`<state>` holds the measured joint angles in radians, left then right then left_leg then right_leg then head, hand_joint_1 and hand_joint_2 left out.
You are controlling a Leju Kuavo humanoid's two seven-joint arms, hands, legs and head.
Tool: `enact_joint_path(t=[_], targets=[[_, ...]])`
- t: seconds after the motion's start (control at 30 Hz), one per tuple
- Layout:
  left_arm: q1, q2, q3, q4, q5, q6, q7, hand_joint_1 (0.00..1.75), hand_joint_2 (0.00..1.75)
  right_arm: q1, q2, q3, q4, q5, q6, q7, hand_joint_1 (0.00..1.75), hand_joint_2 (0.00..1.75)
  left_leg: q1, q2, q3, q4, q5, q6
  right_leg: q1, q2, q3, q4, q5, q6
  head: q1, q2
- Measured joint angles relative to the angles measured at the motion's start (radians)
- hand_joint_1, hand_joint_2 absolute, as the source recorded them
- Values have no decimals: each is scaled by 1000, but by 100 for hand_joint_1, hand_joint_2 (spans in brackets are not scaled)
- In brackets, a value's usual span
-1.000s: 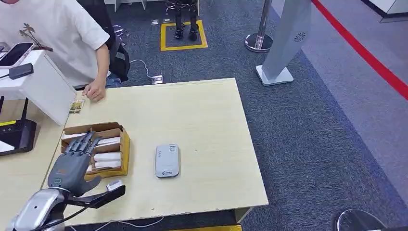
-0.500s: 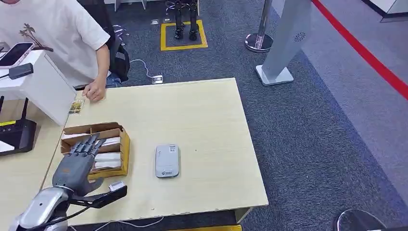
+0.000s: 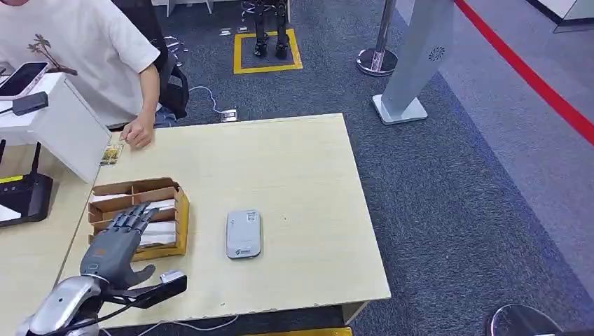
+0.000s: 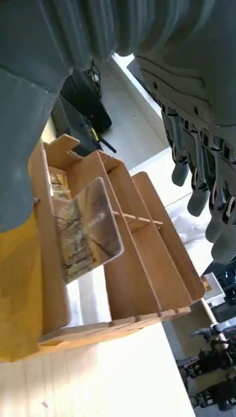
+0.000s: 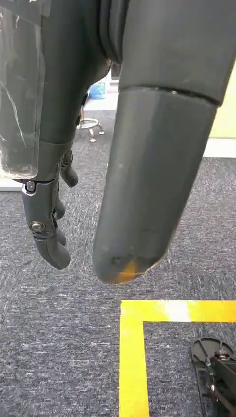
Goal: Pass the card to the sensor for recognition and then transmit it.
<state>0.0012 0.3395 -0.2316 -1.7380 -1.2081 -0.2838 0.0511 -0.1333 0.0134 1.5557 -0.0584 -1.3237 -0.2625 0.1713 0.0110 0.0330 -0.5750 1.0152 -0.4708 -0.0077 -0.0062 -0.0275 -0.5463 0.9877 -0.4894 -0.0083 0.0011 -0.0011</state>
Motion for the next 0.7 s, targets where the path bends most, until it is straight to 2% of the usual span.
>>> enact_joint_path(t=[0.7], targets=[[7, -22, 0, 38, -34, -3, 40, 0, 175, 0, 0, 0, 0, 9, 0, 12, 0, 0, 0, 0, 0, 0, 0, 0, 0, 0, 0, 0, 0, 0, 0, 0]])
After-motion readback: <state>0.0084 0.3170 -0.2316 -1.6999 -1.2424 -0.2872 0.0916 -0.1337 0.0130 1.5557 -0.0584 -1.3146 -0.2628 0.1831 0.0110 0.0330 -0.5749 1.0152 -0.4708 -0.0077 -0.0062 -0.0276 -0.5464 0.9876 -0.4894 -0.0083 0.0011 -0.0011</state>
